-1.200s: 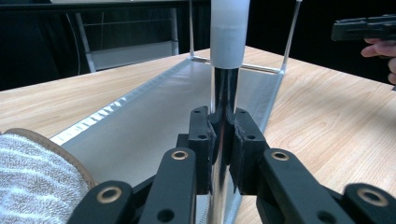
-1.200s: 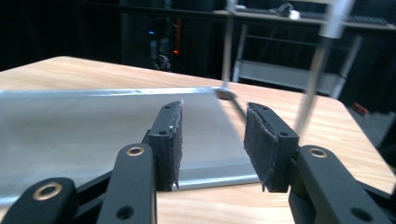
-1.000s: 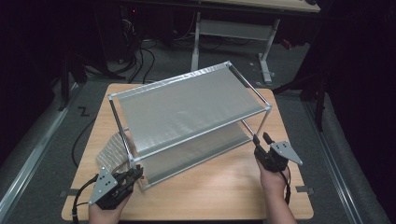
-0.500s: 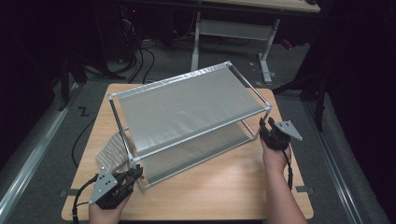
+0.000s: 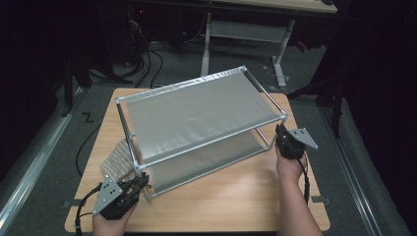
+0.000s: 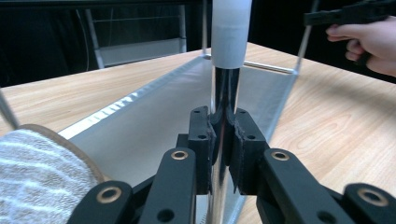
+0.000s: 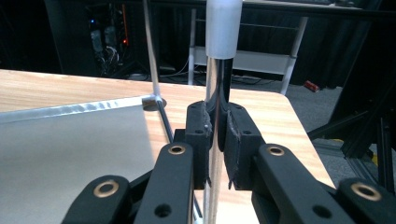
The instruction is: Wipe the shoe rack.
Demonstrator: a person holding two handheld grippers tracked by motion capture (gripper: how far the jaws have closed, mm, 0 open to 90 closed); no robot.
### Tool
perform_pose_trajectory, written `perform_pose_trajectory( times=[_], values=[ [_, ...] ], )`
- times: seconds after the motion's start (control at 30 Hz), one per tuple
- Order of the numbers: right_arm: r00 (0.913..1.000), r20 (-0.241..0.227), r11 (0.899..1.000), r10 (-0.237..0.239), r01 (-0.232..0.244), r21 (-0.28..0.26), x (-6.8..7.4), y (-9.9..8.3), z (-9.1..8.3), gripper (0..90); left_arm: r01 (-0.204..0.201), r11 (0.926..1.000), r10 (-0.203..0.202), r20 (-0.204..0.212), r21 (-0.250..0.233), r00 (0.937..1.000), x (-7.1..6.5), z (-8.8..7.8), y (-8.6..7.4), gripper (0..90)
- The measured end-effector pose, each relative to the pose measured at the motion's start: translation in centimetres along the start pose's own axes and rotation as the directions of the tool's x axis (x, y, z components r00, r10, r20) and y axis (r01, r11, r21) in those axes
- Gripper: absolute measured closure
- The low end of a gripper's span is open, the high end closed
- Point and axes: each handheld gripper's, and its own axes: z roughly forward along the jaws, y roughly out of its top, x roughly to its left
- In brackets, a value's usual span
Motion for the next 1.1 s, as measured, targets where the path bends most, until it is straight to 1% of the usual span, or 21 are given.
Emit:
perform_pose_trajectory(
  times=[0.13, 0.17, 0.3, 0.33, 0.37, 0.53, 0.63, 0.73, 0.87, 0.9, 0.97, 1.0, 1.03, 1.07, 1.1],
  values=[
    [1.0000, 0.000, 0.999, 0.010, -0.010, -0.036, -0.6, -1.3, -2.9, 81.2, 0.006, 1.0000, -0.006, -0.014, -0.006, 0.9999, 0.7, 0.3, 0.0, 80.0],
    [0.9999, -0.001, 0.999, 0.013, -0.013, -0.044, -0.7, -1.6, -3.6, 81.2, -0.001, 1.0000, 0.001, -0.017, -0.003, 0.9998, 0.8, 0.4, 0.1, 80.0],
    [0.9999, -0.003, 0.998, 0.012, -0.013, -0.058, -1.1, -2.5, -6.4, 81.0, -0.001, 1.0000, 0.001, -0.031, 0.005, 0.9995, 1.5, 1.0, 0.3, 80.0],
    [0.9999, -0.002, 0.998, 0.014, -0.014, -0.060, -1.1, -2.6, -6.7, 81.0, 0.002, 1.0000, -0.002, -0.033, 0.005, 0.9995, 1.8, 1.2, 0.4, 80.0],
    [0.9999, -0.002, 0.998, 0.016, -0.016, -0.068, -1.2, -3.0, -7.5, 80.9, 0.002, 1.0000, -0.001, -0.034, 0.007, 0.9994, 1.9, 1.4, 0.4, 80.0],
    [0.9998, -0.004, 0.997, 0.018, -0.018, -0.079, -1.4, -3.7, -9.6, 80.8, 0.014, 0.9998, -0.013, -0.044, 0.015, 0.9989, 3.1, 2.8, 0.9, 80.0],
    [0.9999, -0.003, 0.996, 0.015, -0.015, -0.083, -1.5, -4.0, -10.4, 80.9, 0.031, 0.9993, -0.030, -0.051, 0.021, 0.9983, 3.9, 3.9, 1.3, 79.8],
    [0.9999, -0.007, 0.996, 0.012, -0.013, -0.093, -1.6, -4.2, -10.8, 80.8, 0.040, 0.9989, -0.039, -0.053, 0.025, 0.9978, 4.2, 4.6, 1.5, 79.8],
    [0.9997, -0.013, 0.994, 0.020, -0.021, -0.107, -1.7, -4.4, -10.8, 80.6, 0.042, 0.9988, -0.040, -0.051, 0.025, 0.9979, 4.2, 4.6, 1.5, 79.5],
    [0.9997, -0.013, 0.994, 0.020, -0.021, -0.109, -1.8, -4.4, -10.7, 80.6, 0.041, 0.9986, -0.039, -0.052, 0.034, 0.9979, 4.3, 4.6, 1.5, 78.8],
    [0.9997, -0.017, 0.994, 0.020, -0.022, -0.110, -1.8, -4.4, -10.5, 80.6, 0.044, 0.9984, -0.042, -0.054, 0.034, 0.9976, 4.4, 4.4, 1.4, 76.0],
    [0.9996, -0.018, 0.993, 0.020, -0.022, -0.112, -1.8, -4.4, -10.4, 80.6, 0.045, 0.9984, -0.043, -0.055, 0.036, 0.9976, 4.5, 4.3, 1.4, 76.1],
    [0.9996, -0.021, 0.993, 0.019, -0.021, -0.113, -1.7, -4.4, -10.4, 80.6, 0.033, 0.9988, -0.031, -0.058, 0.037, 0.9978, 4.4, 4.3, 1.4, 77.9],
    [0.9997, -0.022, 0.993, 0.014, -0.017, -0.114, -1.6, -4.4, -10.4, 80.6, 0.012, 0.9990, -0.009, -0.069, 0.042, 0.9976, 4.4, 4.4, 1.5, 79.7],
    [0.9997, -0.022, 0.993, 0.015, -0.017, -0.116, -1.5, -4.5, -10.5, 80.6, 0.005, 0.9989, -0.002, -0.073, 0.047, 0.9973, 4.6, 4.5, 1.6, 80.2]
  ],
)
